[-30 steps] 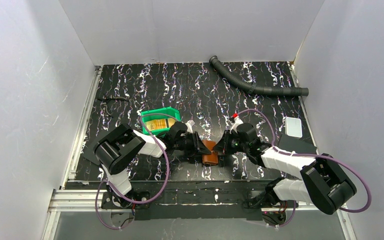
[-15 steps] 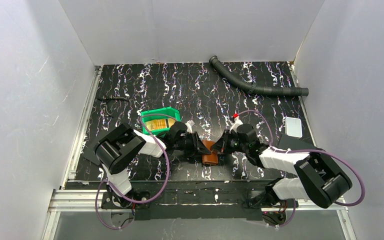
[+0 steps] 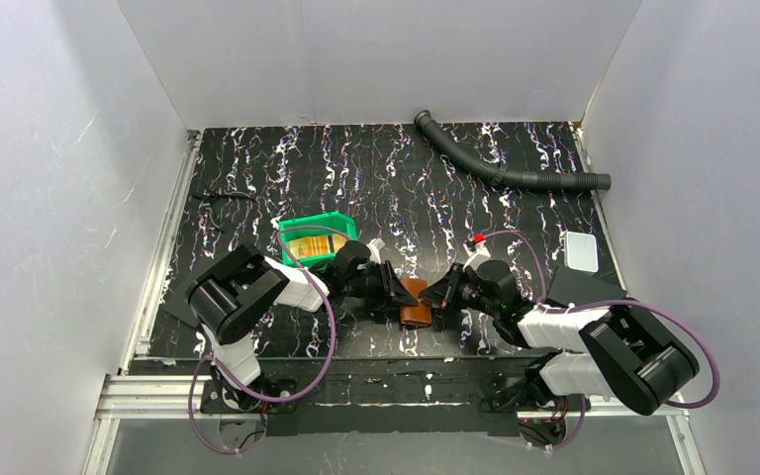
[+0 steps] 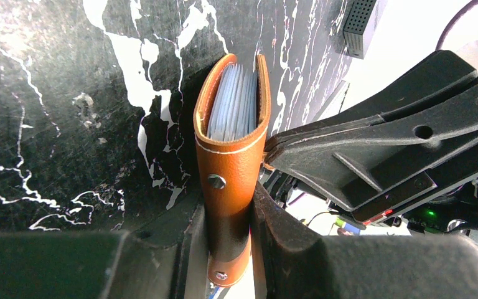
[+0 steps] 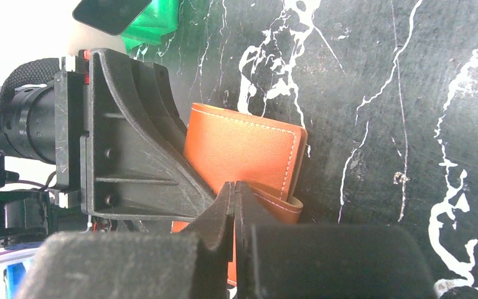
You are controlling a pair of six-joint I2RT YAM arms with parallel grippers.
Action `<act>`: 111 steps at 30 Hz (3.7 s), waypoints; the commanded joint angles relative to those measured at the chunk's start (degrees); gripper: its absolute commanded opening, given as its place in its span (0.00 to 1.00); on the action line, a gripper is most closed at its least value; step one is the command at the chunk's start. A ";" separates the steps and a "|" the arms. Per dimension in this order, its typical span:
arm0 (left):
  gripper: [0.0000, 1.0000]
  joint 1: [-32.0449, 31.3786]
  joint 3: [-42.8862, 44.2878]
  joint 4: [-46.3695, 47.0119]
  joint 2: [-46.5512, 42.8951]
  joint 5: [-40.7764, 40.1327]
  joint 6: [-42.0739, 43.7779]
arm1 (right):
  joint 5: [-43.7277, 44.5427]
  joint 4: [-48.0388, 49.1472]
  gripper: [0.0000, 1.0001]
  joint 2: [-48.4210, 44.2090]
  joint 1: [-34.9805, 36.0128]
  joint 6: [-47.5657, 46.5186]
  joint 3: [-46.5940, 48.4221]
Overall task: Put the credit cards into the card holder
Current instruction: Close the card holder at the center of the board, then place the card holder at the center of the board.
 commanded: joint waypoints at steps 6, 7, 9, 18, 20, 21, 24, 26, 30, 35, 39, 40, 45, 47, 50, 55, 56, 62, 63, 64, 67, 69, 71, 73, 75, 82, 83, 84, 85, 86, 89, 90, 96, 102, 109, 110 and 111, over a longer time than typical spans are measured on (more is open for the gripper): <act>0.00 -0.53 -1.84 -5.12 2.71 -2.04 0.78 | -4.94 5.58 0.01 4.61 1.21 3.42 -2.43; 0.00 -0.56 -1.87 -5.13 2.66 -1.99 0.73 | -5.51 7.95 0.01 5.37 1.18 4.84 -2.72; 0.00 -0.50 -2.05 -5.06 2.59 -2.02 0.68 | -6.49 12.49 0.01 6.42 1.18 8.15 -3.50; 0.00 -0.23 -2.08 -4.64 2.64 -1.73 0.57 | -3.68 7.99 0.01 2.96 1.21 8.17 -5.59; 0.00 -0.16 -2.29 -4.48 2.64 -1.64 0.56 | -2.85 7.43 0.01 3.07 1.20 6.77 -6.25; 0.00 -0.12 -2.38 -4.37 2.64 -1.64 0.57 | -2.59 7.89 0.01 3.49 1.20 6.22 -6.56; 0.00 0.03 -2.77 -3.80 2.83 -1.64 0.20 | -2.53 12.19 0.01 6.36 1.24 5.75 -7.36; 0.00 0.13 -3.01 -2.96 3.08 -1.53 -0.34 | -2.33 16.31 0.01 8.88 1.54 6.01 -8.00; 0.00 0.52 -3.42 -0.74 4.05 -1.20 -1.86 | 1.37 22.42 0.01 13.12 3.64 5.49 -10.02; 0.00 0.77 -3.97 0.81 4.30 -1.06 -2.78 | 8.13 27.45 0.01 17.78 8.22 4.44 -14.11; 0.00 1.22 -4.41 1.75 3.88 -0.77 -3.40 | 15.08 31.61 0.01 21.87 11.89 5.87 -17.32; 0.00 1.31 -4.44 2.11 3.79 -0.60 -3.67 | 15.74 33.09 0.01 23.52 12.02 6.30 -17.74; 0.00 1.38 -4.06 2.85 3.01 -0.65 -4.09 | 16.50 52.24 0.01 38.99 11.63 9.91 -20.93; 0.00 1.35 -4.04 2.81 3.17 -0.61 -3.94 | 14.62 59.26 0.01 44.76 10.47 10.63 -21.23; 0.00 1.50 -4.39 2.84 3.29 -0.52 -3.56 | 13.23 54.48 0.03 37.17 10.18 10.06 -21.14; 0.00 1.48 -4.61 2.78 3.07 0.02 -2.80 | 12.19 23.78 0.19 14.19 10.18 8.50 -15.90; 0.00 1.46 -4.43 2.78 3.05 0.20 -2.72 | 12.86 13.73 0.23 7.71 10.18 6.81 -13.36; 0.00 1.50 -2.49 1.70 3.80 0.56 -2.23 | 19.87 -31.23 0.57 -20.31 6.24 -8.64 2.18; 0.00 1.49 -1.78 1.45 4.26 0.76 -2.27 | 19.13 -34.47 0.58 -21.19 5.03 -10.46 4.24; 0.00 1.46 -0.98 1.17 4.74 0.92 -2.28 | 18.76 -37.22 0.59 -21.49 4.54 -12.09 6.24; 0.10 1.51 2.02 -1.07 5.28 0.62 -1.45 | 18.85 -44.29 0.63 -21.45 3.98 -16.22 12.09; 0.14 1.45 6.00 -6.17 5.32 -0.23 0.81 | 19.13 -46.94 0.67 -21.03 2.99 -17.93 14.87; 0.16 1.42 11.51 -12.16 5.96 -0.88 3.75 | 18.76 -48.60 0.69 -20.56 1.16 -19.18 16.93; 0.14 1.60 18.31 -17.24 8.40 -0.95 6.03 | 18.35 -50.43 0.70 -20.04 -1.42 -19.98 19.10; 0.09 2.17 26.53 -22.94 11.91 -0.27 8.47 | 17.21 -52.09 0.70 -19.56 -4.78 -20.89 21.46; 0.04 8.74 50.39 -33.94 23.95 4.42 15.20 | 14.57 -59.15 0.71 -16.89 -15.63 -27.74 33.29; 0.03 9.59 53.36 -34.12 25.61 5.29 15.09 | 13.73 -59.80 0.71 -16.42 -16.84 -28.75 34.76; 0.03 10.38 55.60 -33.15 26.95 6.13 14.13 | 12.88 -60.14 0.71 -16.03 -17.70 -29.42 36.03; 0.04 10.93 57.82 -32.15 28.30 6.75 13.08 | 12.37 -60.54 0.71 -15.63 -18.25 -30.00 37.13; 0.04 11.20 60.22 -32.25 29.71 6.68 12.49 | 12.28 -60.97 0.71 -15.33 -18.51 -30.44 38.01; 0.05 10.92 70.13 -34.00 35.03 6.13 10.98 | 12.37 -62.04 0.71 -14.92 -18.74 -31.24 39.55; 0.05 10.63 72.92 -33.97 36.82 6.36 9.60 | 12.37 -62.27 0.71 -14.98 -18.79 -31.14 39.74; 0.11 6.78 88.92 -39.12 47.34 3.16 5.07 | 9.79 -62.97 0.72 -15.85 -19.00 -29.56 40.75; 0.36 5.48 90.56 -40.99 49.48 -0.32 2.44 | 9.93 -66.12 0.77 -17.48 -19.01 -30.91 43.77; 0.79 5.57 92.73 -59.42 40.61 -1.67 14.96 | 11.11 -71.53 0.92 -19.24 -19.07 -32.99 48.09; 0.90 5.71 91.96 -62.28 38.07 -2.33 17.04 | 11.22 -72.27 0.95 -19.43 -19.09 -33.18 49.00; 0.94 5.96 91.41 -65.28 35.18 -2.76 19.06 | 11.21 -73.11 0.96 -19.60 -19.09 -33.40 50.08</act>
